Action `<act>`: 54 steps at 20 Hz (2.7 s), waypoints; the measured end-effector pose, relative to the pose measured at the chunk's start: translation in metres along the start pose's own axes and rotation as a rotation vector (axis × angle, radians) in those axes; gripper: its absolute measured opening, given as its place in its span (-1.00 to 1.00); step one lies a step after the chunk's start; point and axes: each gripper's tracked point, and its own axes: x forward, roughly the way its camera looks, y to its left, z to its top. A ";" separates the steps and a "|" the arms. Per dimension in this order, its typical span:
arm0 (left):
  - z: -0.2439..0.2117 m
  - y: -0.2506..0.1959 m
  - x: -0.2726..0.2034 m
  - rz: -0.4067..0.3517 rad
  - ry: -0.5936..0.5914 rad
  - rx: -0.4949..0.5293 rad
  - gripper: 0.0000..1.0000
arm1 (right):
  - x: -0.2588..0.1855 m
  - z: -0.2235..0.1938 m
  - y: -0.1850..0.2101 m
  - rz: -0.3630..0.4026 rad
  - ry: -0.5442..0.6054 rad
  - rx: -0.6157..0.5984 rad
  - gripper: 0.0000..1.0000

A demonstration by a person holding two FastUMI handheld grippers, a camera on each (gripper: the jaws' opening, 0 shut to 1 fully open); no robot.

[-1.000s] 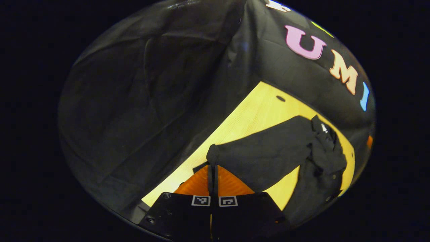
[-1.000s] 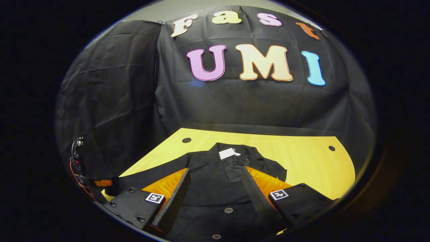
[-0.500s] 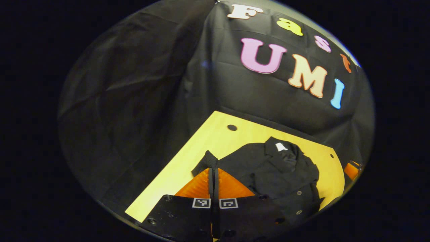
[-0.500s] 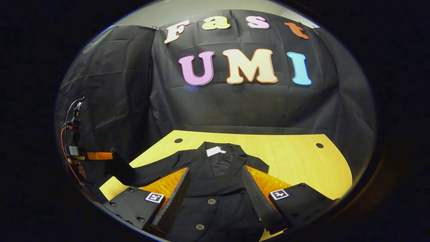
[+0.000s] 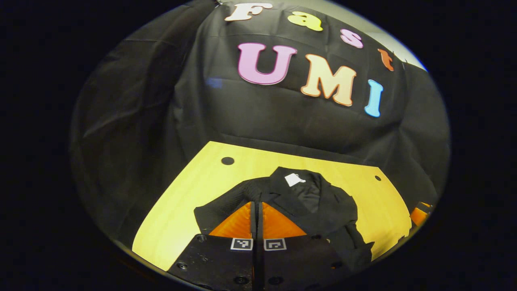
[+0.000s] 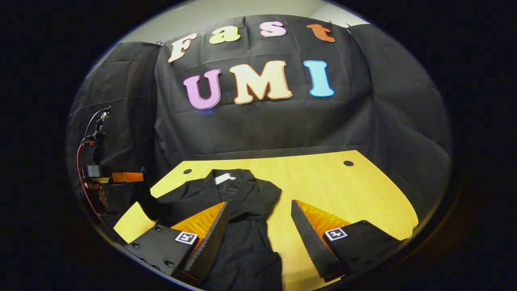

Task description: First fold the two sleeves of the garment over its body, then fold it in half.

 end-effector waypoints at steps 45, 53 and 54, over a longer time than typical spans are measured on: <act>-0.199 0.039 -0.144 0.119 0.272 0.087 0.88 | -0.077 -0.175 -0.024 0.083 0.335 -0.056 0.96; -0.275 0.075 -0.171 0.107 0.391 0.055 0.89 | -0.091 -0.242 -0.030 -0.035 0.465 -0.070 0.86; -0.280 0.077 -0.171 0.095 0.395 0.052 0.91 | -0.091 -0.248 -0.029 -0.045 0.474 -0.068 0.86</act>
